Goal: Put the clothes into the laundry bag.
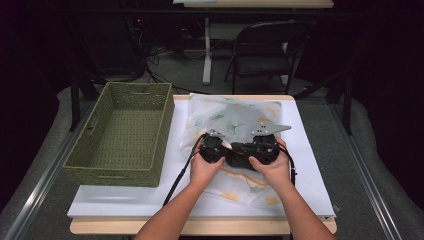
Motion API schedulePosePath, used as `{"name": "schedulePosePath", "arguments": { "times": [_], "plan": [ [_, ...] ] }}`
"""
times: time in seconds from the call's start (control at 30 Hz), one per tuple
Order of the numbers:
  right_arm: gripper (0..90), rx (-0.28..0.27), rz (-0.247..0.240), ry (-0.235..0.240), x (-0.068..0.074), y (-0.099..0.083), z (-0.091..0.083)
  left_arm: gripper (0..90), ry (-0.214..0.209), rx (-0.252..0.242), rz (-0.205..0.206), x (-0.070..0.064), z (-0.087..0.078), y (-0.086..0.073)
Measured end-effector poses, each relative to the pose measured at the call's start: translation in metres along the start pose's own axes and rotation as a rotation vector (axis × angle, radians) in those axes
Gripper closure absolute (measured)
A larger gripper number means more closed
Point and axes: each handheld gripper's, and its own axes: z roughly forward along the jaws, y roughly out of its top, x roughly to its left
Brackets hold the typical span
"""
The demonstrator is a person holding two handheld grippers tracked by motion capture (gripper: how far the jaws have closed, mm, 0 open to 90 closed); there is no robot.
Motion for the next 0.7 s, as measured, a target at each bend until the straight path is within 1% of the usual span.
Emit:
{"name": "schedulePosePath", "arguments": {
  "times": [0.17, 0.23, 0.27, 0.33, 0.37, 0.47, 0.5, 0.57, 0.6, 0.63, 0.67, 0.7],
  "plan": [
    [90.0, 0.001, -0.001, 0.001, 0.001, 0.000, 0.000, 85.0, 0.021, -0.002, 0.008, 0.000, 0.003, 0.007],
    [90.0, 0.000, -0.002, 0.001, 0.001, 0.000, 0.000, 85.0, 0.025, -0.007, 0.018, 0.002, 0.004, 0.010],
    [90.0, 0.000, -0.001, 0.001, 0.001, 0.000, 0.000, 84.9, 0.021, -0.012, 0.005, 0.002, 0.004, 0.012],
    [90.0, -0.001, -0.001, 0.003, 0.001, 0.000, 0.000, 85.0, 0.026, -0.017, -0.006, 0.003, 0.006, 0.014],
    [90.0, -0.002, -0.001, 0.003, 0.001, 0.000, 0.000, 85.0, 0.028, -0.015, 0.000, 0.004, 0.007, 0.015],
    [90.0, -0.003, -0.001, 0.001, 0.001, 0.001, 0.000, 84.9, 0.037, -0.019, -0.005, 0.004, 0.009, 0.018],
    [90.0, -0.003, -0.001, 0.000, 0.001, 0.000, 0.000, 84.9, 0.037, -0.024, -0.012, 0.004, 0.010, 0.019],
    [90.0, -0.002, 0.000, -0.001, 0.001, 0.000, 0.000, 84.9, 0.041, -0.021, -0.007, 0.004, 0.011, 0.020],
    [90.0, -0.003, -0.002, -0.002, 0.000, 0.000, 0.000, 84.9, 0.045, -0.030, -0.020, 0.005, 0.012, 0.022],
    [90.0, -0.002, -0.002, -0.001, 0.000, 0.000, 0.001, 84.9, 0.046, -0.031, -0.015, 0.006, 0.013, 0.022],
    [90.0, -0.002, -0.002, -0.002, 0.000, 0.000, 0.001, 84.9, 0.045, -0.035, -0.026, 0.007, 0.014, 0.022],
    [90.0, -0.002, -0.003, -0.003, 0.000, 0.000, 0.001, 84.8, 0.045, -0.035, -0.026, 0.007, 0.014, 0.022]
  ]
}}
